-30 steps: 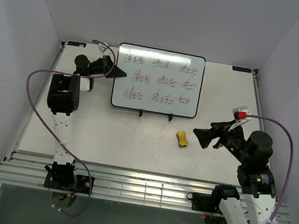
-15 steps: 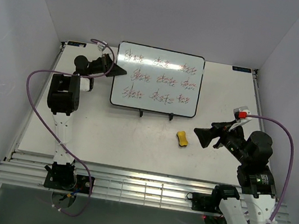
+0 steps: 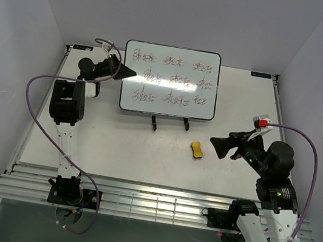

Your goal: Erase the whiteboard

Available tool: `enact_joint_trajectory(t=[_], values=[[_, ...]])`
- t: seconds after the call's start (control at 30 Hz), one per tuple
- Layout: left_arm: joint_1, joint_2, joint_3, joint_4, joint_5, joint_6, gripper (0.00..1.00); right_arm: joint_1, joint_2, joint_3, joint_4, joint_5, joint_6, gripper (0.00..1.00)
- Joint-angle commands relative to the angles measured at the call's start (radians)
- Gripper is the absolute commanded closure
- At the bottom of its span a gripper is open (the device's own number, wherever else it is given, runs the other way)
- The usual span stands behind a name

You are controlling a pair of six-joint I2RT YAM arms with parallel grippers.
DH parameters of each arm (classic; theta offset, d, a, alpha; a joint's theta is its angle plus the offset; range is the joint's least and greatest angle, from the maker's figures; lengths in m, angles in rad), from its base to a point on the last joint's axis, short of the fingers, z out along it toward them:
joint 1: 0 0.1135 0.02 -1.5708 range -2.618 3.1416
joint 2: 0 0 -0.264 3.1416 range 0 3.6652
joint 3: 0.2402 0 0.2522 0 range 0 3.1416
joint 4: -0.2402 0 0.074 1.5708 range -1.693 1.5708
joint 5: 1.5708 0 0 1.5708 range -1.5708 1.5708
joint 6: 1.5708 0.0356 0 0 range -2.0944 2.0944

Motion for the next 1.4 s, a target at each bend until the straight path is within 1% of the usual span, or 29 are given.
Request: enact_joint_trajectory(t=[0.0, 0.1, 0.13, 0.17, 0.2, 0.27, 0.3, 0.33, 0.4, 0.43, 0.47, 0.5, 0.53, 0.57, 0.6, 0.63, 0.67, 0.7, 0.73, 0.77, 0.8, 0.83, 0.97, 1.0, 1.07, 1.2, 1.37], values=[[0.004, -0.165, 0.029, 0.259, -0.141, -0.084, 1.0, 0.005, 0.015, -0.005, 0.047, 0.03, 0.012, 0.06], [0.004, -0.21, 0.038, 0.264, -0.158, -0.102, 1.0, 0.003, 0.035, -0.019, 0.051, 0.053, 0.032, 0.05], [0.004, -0.224, 0.037, 0.268, -0.162, -0.108, 1.0, 0.003, 0.042, -0.024, 0.053, 0.063, 0.041, 0.02], [0.004, -0.24, 0.032, 0.27, -0.165, -0.112, 1.0, 0.005, 0.05, -0.031, 0.054, 0.077, 0.051, 0.04], [0.004, -0.28, 0.024, 0.267, -0.168, -0.112, 1.0, 0.005, 0.07, -0.036, 0.057, 0.106, 0.061, 0.09], [0.007, -0.332, -0.032, 0.255, -0.187, -0.106, 1.0, 0.003, 0.114, -0.051, 0.063, 0.134, 0.081, 0.1], [0.01, -0.395, -0.06, 0.238, -0.197, -0.096, 1.0, 0.005, 0.139, -0.056, 0.067, 0.137, 0.083, 0.1], [0.012, -0.426, -0.109, 0.224, -0.202, -0.07, 1.0, 0.005, 0.163, -0.06, 0.068, 0.137, 0.08, 0.1], [0.021, -0.493, -0.155, 0.128, -0.222, -0.032, 1.0, 0.005, 0.249, -0.073, 0.077, 0.107, 0.068, 0.1], [0.024, -0.565, -0.179, 0.083, -0.236, -0.008, 1.0, 0.006, 0.277, -0.077, 0.089, 0.094, 0.063, 0.1], [0.03, -0.601, -0.222, -0.02, -0.25, 0.046, 1.0, 0.006, 0.306, -0.082, 0.106, 0.073, 0.055, 0.1], [0.041, -0.636, -0.238, -0.078, -0.277, 0.074, 1.0, 0.005, 0.355, -0.097, 0.132, 0.029, 0.055, 0.09], [0.046, -0.7, -0.25, -0.137, -0.289, 0.1, 1.0, 0.015, 0.378, -0.105, 0.18, 0.013, 0.061, 0.05], [0.05, -0.73, -0.264, -0.215, -0.296, 0.143, 1.0, 0.024, 0.422, -0.102, 0.188, 0.027, 0.055, 0.03], [0.058, -0.754, -0.269, -0.25, -0.302, 0.158, 1.0, 0.044, 0.447, -0.085, 0.186, 0.072, 0.046, 0.02], [0.063, -0.78, -0.273, -0.28, -0.302, 0.171, 1.0, 0.108, 0.472, -0.071, 0.176, 0.13, 0.028, 0.01], [0.066, -0.822, -0.275, -0.314, -0.3, 0.181, 1.0, 0.145, 0.533, -0.05, 0.141, 0.242, 0.005, 0.0], [0.076, -0.837, -0.281, -0.323, -0.296, 0.175, 1.0, 0.185, 0.573, -0.029, 0.119, 0.298, -0.026, 0.0], [0.084, -0.854, -0.284, -0.327, -0.287, 0.168, 1.0, 0.248, 0.608, 0.011, 0.099, 0.341, -0.037, 0.06], [0.089, -0.886, -0.29, -0.333, -0.287, 0.16, 1.0, 0.265, 0.674, 0.025, 0.081, 0.373, -0.043, 0.08], [0.105, -0.902, -0.301, -0.342, -0.287, 0.146, 1.0, 0.275, 0.7, 0.031, 0.083, 0.39, -0.037, 0.11], [0.113, -0.917, -0.307, -0.351, -0.288, 0.139, 1.0, 0.291, 0.72, 0.033, 0.089, 0.407, -0.035, 0.16], [0.159, -0.986, -0.332, -0.392, -0.29, 0.14, 1.0, 0.337, 0.811, 0.039, 0.116, 0.505, -0.032, 0.2], [0.164, -1.004, -0.33, -0.408, -0.29, 0.146, 1.0, 0.345, 0.828, 0.042, 0.117, 0.513, -0.032, 0.2], [0.168, -1.021, -0.338, -0.429, -0.29, 0.157, 1.0, 0.357, 0.873, 0.054, 0.126, 0.514, -0.04, 0.24], [0.17, -1.044, -0.353, -0.429, -0.282, 0.158, 1.0, 0.373, 0.927, 0.071, 0.139, 0.524, -0.046, 0.27], [0.169, -1.055, -0.384, -0.431, -0.277, 0.166, 1.0, 0.379, 0.975, 0.084, 0.16, 0.547, -0.055, 0.35]])
